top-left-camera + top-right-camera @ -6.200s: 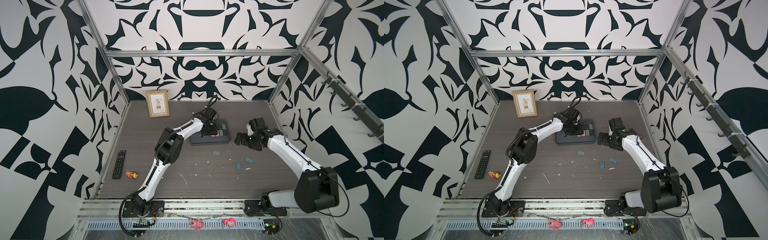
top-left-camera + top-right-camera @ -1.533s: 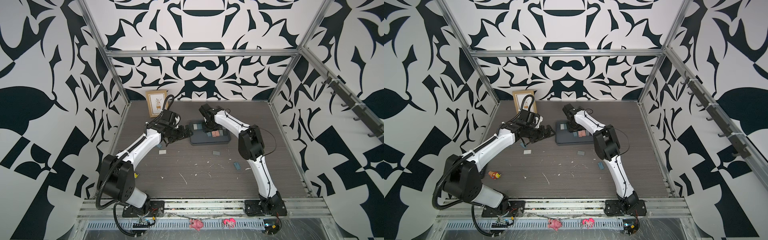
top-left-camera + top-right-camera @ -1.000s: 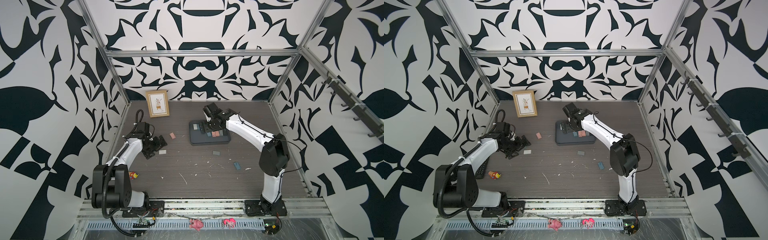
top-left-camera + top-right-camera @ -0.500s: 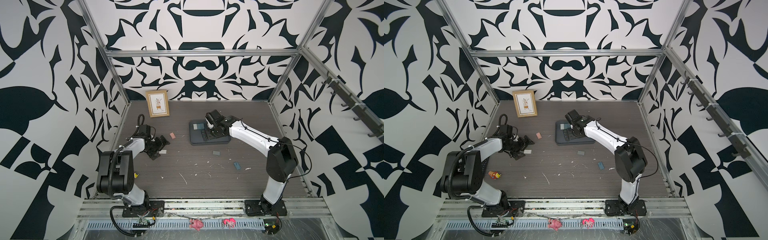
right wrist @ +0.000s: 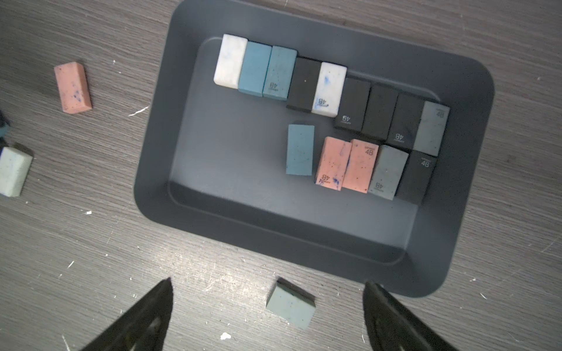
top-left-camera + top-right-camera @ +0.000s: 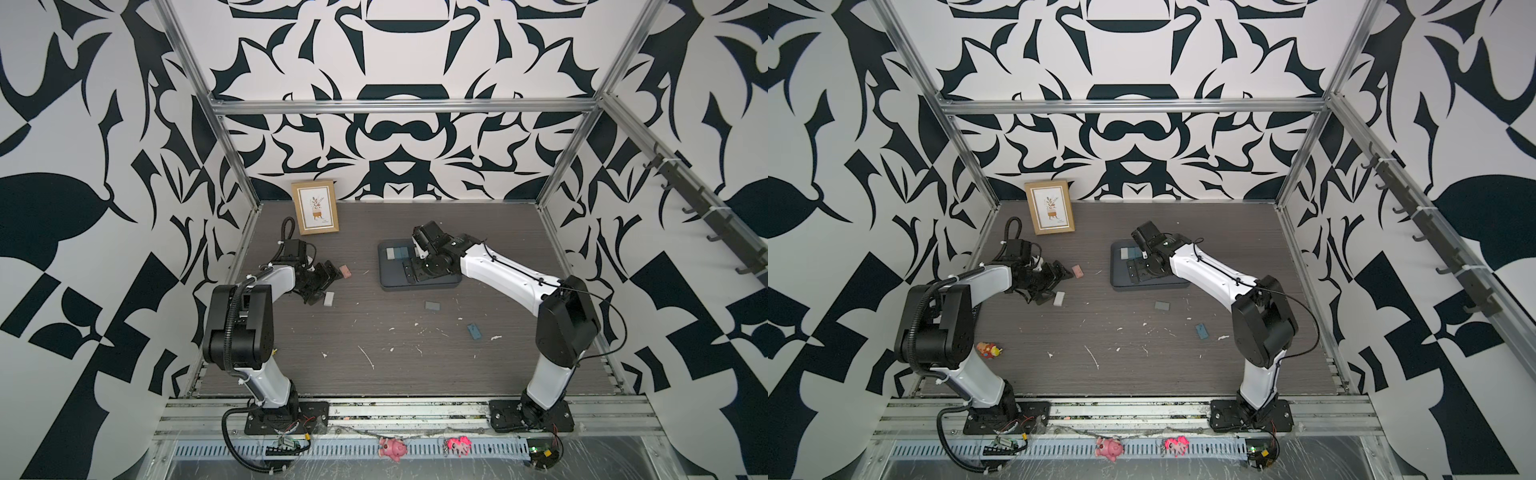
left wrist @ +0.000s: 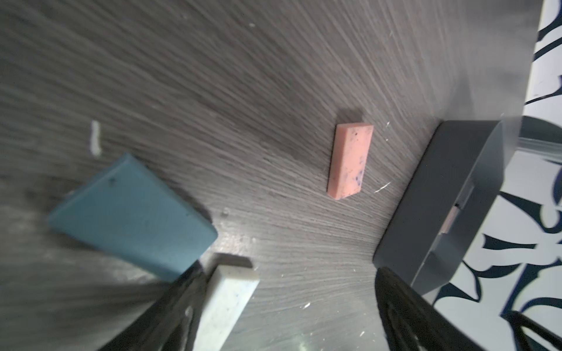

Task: Put the eraser in the storage box
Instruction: Pick up the eraser from the center of the board.

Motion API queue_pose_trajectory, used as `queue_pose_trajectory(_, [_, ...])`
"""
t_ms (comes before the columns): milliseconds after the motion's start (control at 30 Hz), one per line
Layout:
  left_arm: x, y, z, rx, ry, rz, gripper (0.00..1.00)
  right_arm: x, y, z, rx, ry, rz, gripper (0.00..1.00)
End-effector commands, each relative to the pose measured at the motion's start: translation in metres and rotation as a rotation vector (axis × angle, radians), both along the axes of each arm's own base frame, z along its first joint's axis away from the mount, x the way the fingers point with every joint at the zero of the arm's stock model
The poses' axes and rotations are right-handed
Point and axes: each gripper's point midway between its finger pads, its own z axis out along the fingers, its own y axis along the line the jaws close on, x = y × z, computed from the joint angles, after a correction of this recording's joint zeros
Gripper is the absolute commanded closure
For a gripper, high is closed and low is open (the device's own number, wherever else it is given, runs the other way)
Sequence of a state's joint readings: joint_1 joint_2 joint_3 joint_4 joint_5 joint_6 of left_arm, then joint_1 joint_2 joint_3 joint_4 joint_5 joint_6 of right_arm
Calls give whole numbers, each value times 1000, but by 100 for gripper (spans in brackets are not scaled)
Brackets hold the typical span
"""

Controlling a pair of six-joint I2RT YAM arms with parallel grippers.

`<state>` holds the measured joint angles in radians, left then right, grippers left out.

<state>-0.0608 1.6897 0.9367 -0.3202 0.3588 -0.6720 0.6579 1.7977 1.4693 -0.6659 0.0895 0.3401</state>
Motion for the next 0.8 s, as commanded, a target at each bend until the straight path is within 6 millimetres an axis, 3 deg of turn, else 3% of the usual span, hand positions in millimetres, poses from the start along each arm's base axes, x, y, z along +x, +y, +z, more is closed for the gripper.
queue_pose_trajectory(0, [-39,13,-23,203,131,-75,12,0,4,22,62,-38,-10,1])
queue_pose_trajectory(167, [-52,17,-34,448,179,-199,18,-2,11,26,101,-34,-3,1])
queue_pose_trajectory(533, [-54,23,-42,574,211,-244,48,-9,8,35,130,-46,-5,1])
queue_pose_trajectory(767, [-62,15,-47,607,254,-304,50,-10,7,42,145,-62,-9,1])
